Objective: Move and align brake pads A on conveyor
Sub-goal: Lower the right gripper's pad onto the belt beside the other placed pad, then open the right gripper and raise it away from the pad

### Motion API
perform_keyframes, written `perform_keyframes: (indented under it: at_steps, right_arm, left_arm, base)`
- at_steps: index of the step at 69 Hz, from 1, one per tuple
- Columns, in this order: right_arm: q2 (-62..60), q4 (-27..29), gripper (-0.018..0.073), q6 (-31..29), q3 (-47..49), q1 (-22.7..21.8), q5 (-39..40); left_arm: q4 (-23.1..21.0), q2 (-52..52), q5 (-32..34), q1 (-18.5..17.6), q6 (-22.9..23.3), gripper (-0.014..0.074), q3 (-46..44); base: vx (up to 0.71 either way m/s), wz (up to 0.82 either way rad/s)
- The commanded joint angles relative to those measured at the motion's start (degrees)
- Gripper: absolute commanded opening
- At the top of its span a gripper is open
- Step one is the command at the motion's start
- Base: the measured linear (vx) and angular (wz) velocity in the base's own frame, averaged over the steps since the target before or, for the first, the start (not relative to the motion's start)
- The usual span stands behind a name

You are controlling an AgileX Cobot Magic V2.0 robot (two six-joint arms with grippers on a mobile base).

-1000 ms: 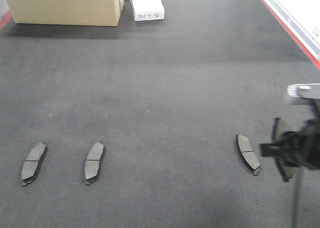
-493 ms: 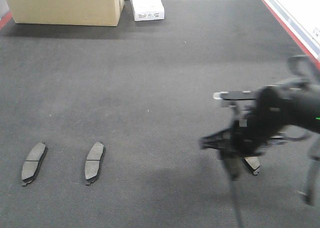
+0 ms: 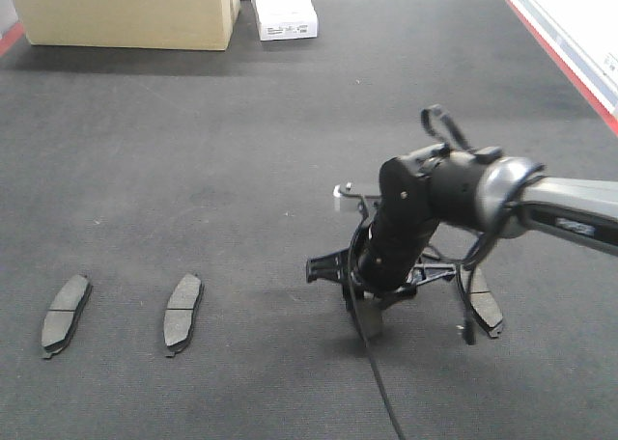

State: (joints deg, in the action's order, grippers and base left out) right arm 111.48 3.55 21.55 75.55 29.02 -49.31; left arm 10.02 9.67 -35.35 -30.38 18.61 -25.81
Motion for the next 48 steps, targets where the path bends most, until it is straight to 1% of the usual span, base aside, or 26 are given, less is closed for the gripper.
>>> perform_keyframes:
  at_steps: [1,10,15,21,25,29,40,48]
  right_arm:
    - [-1.2,0.1,0.0358,0.2,2.0,-0.1,-0.2]
    - [-1.3,-1.0,0.0481,0.3,2.1,-0.3,0.2]
    - [-2.3,-3.6,0.0516,0.3,2.5,-0.4,-0.2]
    - [-4.2,-5.3,0.0526,-0.6,2.8,-1.6,-1.6]
    - [-5.5,-5.0,0.0526,-1.9,2.8,-2.9,-2.7]
    - [-7.4,-4.2,0.0526,-4.5,2.5,-4.5,-3.4]
    - [-14.4,-1.1,0.0526,-11.9,2.4,-11.1,-4.9]
    - [-19.5,-0.2,0.0526,-16.6,2.2,-15.3,-5.4]
  left_arm:
    - [-0.1,0.7,4.1,-0.3,0.0,0.0452,-1.2]
    - [-0.1,0.7,4.1,-0.3,0.0,0.0452,-1.2]
    - [-0.1,0.7,4.1,-0.3,0.0,0.0452,-1.2]
    - [-0.1,0.7,4.1,-0.3,0.0,0.0452,-1.2]
    - [-0.1,0.7,4.1,-0.3,0.0,0.0452,-1.2]
    - [-0.1,0.7,4.1,-0.3,0.0,0.0452,-1.2]
    - [-0.1,0.7,4.1,-0.3,0.0,0.0452,-1.2]
    - [-0.1,0.7,4.1,-0.3,0.0,0.0452,-1.2]
  base:
    - [0.00,0.00]
    - [0.00,0.00]
    - [0.00,0.00]
    - [0.00,0.00]
    - [0.00,0.00]
    - [0.00,0.00]
    - [0.00,0.00]
    - [0.00,0.00]
